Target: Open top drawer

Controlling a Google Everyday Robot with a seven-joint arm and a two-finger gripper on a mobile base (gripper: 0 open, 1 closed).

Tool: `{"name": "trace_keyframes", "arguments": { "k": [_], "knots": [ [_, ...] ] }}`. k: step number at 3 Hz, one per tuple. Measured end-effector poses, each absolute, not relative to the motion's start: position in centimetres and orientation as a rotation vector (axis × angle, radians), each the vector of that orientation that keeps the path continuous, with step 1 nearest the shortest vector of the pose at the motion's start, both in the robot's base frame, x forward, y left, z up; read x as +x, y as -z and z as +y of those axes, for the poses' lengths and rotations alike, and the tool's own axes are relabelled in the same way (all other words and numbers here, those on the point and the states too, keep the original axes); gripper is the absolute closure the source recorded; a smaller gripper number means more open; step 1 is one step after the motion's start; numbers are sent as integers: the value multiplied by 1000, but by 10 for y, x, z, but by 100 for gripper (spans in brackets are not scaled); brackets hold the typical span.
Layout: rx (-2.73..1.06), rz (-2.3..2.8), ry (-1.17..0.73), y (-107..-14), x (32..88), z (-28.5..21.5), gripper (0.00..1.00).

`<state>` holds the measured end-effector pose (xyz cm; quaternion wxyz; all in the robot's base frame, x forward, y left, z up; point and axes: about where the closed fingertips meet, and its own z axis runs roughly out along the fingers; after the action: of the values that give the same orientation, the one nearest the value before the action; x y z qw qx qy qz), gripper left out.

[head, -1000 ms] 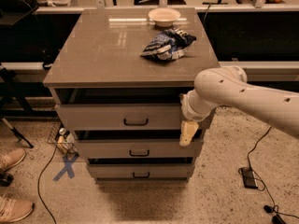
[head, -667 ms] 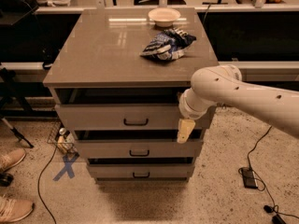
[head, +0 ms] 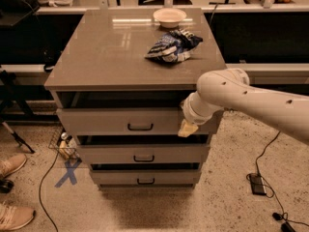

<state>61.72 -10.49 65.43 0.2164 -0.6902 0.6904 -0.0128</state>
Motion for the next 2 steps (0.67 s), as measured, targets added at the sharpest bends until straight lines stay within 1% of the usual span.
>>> {"name": "trace_keyframes", "arguments": {
  "k": [2],
  "knots": [
    [-1918, 1896, 21, -665, 589, -110, 89]
  ]
}}
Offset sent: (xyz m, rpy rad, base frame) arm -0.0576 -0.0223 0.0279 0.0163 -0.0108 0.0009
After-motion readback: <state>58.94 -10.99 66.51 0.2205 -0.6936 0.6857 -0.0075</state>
